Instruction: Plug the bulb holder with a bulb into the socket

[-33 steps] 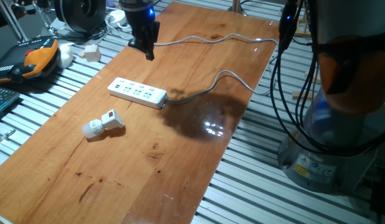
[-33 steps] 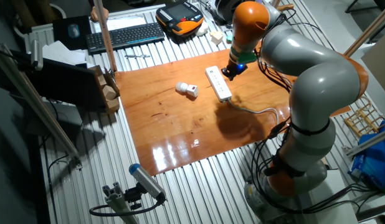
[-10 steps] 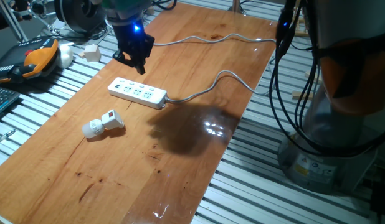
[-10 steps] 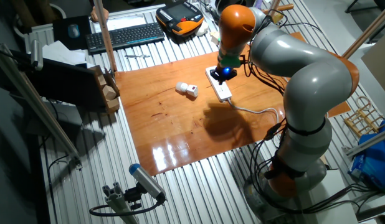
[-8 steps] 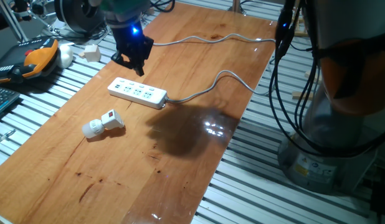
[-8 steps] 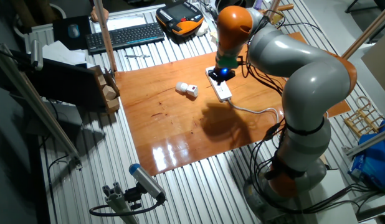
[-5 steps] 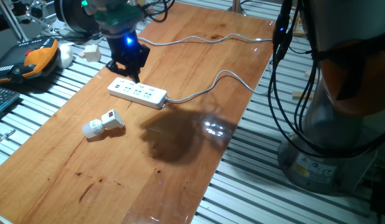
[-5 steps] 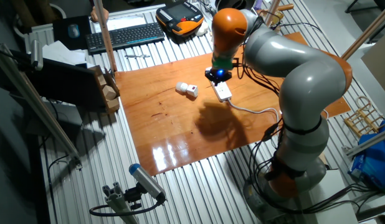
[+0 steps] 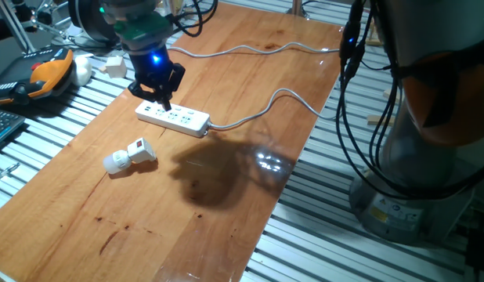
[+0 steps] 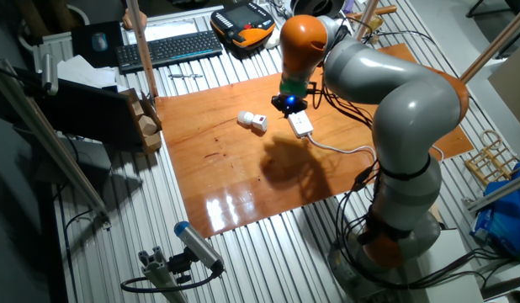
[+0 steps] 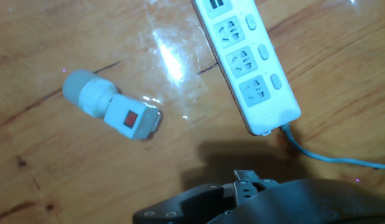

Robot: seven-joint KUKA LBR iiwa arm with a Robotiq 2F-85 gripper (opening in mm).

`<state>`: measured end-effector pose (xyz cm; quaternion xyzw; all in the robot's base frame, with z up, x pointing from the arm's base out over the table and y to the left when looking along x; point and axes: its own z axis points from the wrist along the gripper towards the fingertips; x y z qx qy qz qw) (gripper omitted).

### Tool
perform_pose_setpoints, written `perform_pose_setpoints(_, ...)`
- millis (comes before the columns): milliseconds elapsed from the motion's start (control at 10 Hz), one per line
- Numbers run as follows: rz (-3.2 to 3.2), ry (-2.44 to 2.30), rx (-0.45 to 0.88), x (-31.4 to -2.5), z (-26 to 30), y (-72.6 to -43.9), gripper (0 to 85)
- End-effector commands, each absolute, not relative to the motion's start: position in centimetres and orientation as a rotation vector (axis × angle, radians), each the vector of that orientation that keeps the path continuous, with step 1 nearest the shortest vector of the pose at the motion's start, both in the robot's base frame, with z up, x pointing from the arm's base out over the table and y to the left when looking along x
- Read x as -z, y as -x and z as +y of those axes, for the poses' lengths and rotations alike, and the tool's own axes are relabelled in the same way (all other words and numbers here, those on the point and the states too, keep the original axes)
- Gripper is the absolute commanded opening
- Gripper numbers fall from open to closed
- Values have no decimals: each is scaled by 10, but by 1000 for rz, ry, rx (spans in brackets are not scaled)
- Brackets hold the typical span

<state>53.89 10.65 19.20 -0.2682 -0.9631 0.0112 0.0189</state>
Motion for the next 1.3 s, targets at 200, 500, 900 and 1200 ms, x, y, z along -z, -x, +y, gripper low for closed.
perform_pose_setpoints(200, -2969, 878, -46, -192, 111, -539, 0)
perform_pose_setpoints(500, -2953, 923, -41, -190, 113, -540, 0)
perform_pose_setpoints(900, -2932, 1006, -37, -186, 114, -537, 0)
perform_pose_setpoints(1200, -2898, 1102, -47, -186, 114, -538, 0)
